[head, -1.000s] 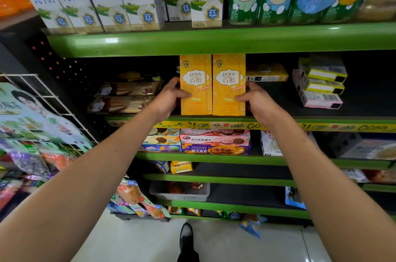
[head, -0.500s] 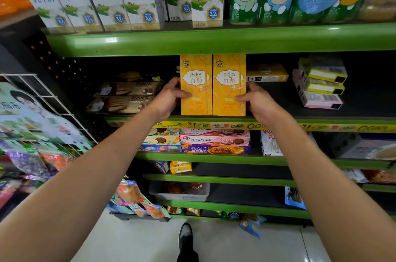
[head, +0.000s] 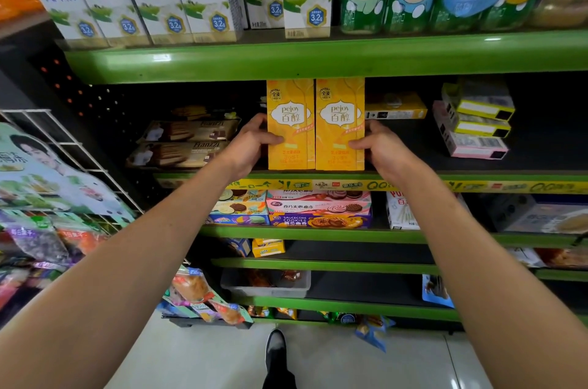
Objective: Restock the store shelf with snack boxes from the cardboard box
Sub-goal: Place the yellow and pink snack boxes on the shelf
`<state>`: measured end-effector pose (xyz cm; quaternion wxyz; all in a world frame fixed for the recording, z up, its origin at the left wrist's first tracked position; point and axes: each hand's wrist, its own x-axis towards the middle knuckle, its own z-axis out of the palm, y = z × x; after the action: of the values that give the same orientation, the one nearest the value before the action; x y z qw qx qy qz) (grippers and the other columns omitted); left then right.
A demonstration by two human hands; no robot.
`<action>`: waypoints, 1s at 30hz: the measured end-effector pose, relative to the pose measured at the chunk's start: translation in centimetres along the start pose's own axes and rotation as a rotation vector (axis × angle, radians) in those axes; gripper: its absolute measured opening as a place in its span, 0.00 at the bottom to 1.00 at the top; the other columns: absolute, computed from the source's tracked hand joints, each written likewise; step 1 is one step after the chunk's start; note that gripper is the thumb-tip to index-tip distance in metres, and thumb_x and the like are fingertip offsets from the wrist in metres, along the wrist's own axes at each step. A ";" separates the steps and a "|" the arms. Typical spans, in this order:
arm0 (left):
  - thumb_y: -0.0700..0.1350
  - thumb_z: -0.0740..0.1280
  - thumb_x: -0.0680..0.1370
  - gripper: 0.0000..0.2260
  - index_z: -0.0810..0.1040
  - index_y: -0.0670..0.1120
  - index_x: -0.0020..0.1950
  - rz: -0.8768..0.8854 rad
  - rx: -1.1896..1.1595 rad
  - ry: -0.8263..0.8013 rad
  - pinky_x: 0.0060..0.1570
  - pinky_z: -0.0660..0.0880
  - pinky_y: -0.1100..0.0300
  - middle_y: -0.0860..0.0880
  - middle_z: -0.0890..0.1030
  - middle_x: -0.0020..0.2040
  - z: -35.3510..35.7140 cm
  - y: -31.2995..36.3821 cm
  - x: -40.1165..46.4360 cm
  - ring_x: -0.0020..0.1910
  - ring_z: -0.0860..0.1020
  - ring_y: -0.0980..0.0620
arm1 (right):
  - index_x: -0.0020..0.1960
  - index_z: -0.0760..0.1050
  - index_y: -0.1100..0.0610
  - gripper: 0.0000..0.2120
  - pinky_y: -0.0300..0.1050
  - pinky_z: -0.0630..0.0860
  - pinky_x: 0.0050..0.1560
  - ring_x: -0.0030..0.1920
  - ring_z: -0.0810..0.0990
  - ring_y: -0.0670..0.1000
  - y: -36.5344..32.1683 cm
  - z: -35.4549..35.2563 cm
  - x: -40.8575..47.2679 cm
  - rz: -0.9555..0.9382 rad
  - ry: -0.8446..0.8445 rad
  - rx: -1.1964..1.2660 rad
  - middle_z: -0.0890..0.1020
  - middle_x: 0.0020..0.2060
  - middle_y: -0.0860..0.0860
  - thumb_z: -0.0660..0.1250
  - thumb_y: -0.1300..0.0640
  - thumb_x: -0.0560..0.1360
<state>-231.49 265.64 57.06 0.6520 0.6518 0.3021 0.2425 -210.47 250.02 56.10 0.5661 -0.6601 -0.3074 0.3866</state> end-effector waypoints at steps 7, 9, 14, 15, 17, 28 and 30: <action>0.32 0.65 0.75 0.18 0.73 0.47 0.62 0.001 -0.010 -0.007 0.65 0.72 0.47 0.46 0.83 0.58 0.0 0.1 -0.1 0.61 0.79 0.45 | 0.57 0.74 0.49 0.17 0.59 0.74 0.66 0.57 0.81 0.53 0.1 0.0 0.2 -0.007 -0.002 0.014 0.84 0.53 0.50 0.69 0.65 0.73; 0.33 0.65 0.74 0.18 0.73 0.47 0.61 0.003 -0.013 -0.009 0.65 0.73 0.47 0.47 0.83 0.57 0.0 -0.1 0.0 0.60 0.79 0.46 | 0.56 0.74 0.49 0.16 0.59 0.74 0.65 0.57 0.81 0.53 0.2 0.0 0.2 -0.008 -0.002 0.017 0.84 0.53 0.50 0.69 0.65 0.73; 0.33 0.65 0.75 0.18 0.74 0.48 0.61 -0.001 -0.014 -0.005 0.66 0.72 0.46 0.47 0.84 0.56 0.0 -0.2 0.2 0.60 0.79 0.46 | 0.55 0.76 0.49 0.16 0.57 0.76 0.63 0.55 0.83 0.51 0.2 0.0 0.3 -0.014 -0.010 0.031 0.86 0.48 0.47 0.69 0.65 0.72; 0.33 0.65 0.75 0.18 0.74 0.47 0.62 -0.003 -0.014 -0.001 0.67 0.72 0.45 0.47 0.83 0.57 -0.1 -0.3 0.3 0.61 0.79 0.45 | 0.55 0.76 0.49 0.16 0.56 0.76 0.63 0.55 0.83 0.52 0.2 0.0 0.3 -0.017 -0.014 0.036 0.86 0.48 0.47 0.69 0.65 0.72; 0.33 0.65 0.75 0.19 0.75 0.46 0.65 -0.009 -0.009 0.003 0.68 0.70 0.44 0.46 0.83 0.58 -0.2 -0.6 0.6 0.62 0.78 0.44 | 0.56 0.75 0.50 0.16 0.56 0.76 0.63 0.56 0.82 0.53 0.1 0.0 0.2 -0.017 -0.020 0.052 0.85 0.51 0.49 0.68 0.66 0.73; 0.35 0.70 0.75 0.19 0.78 0.48 0.64 0.082 0.265 0.084 0.65 0.69 0.58 0.47 0.75 0.65 -0.1 -1.0 0.6 0.67 0.72 0.47 | 0.60 0.77 0.53 0.11 0.49 0.82 0.46 0.49 0.86 0.51 -1.3 0.3 -0.2 0.064 0.090 0.372 0.87 0.47 0.51 0.65 0.62 0.79; 0.35 0.67 0.76 0.17 0.78 0.48 0.64 0.073 0.212 0.109 0.64 0.70 0.56 0.44 0.77 0.65 -0.2 -1.0 0.6 0.65 0.74 0.45 | 0.61 0.76 0.53 0.11 0.51 0.82 0.52 0.49 0.86 0.51 -1.8 1.0 0.0 0.075 0.093 0.284 0.87 0.47 0.50 0.65 0.60 0.80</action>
<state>-231.27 266.17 56.06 0.5527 0.7136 0.3372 0.2676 -211.27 250.84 57.81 0.6525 -0.6014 -0.1984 0.4160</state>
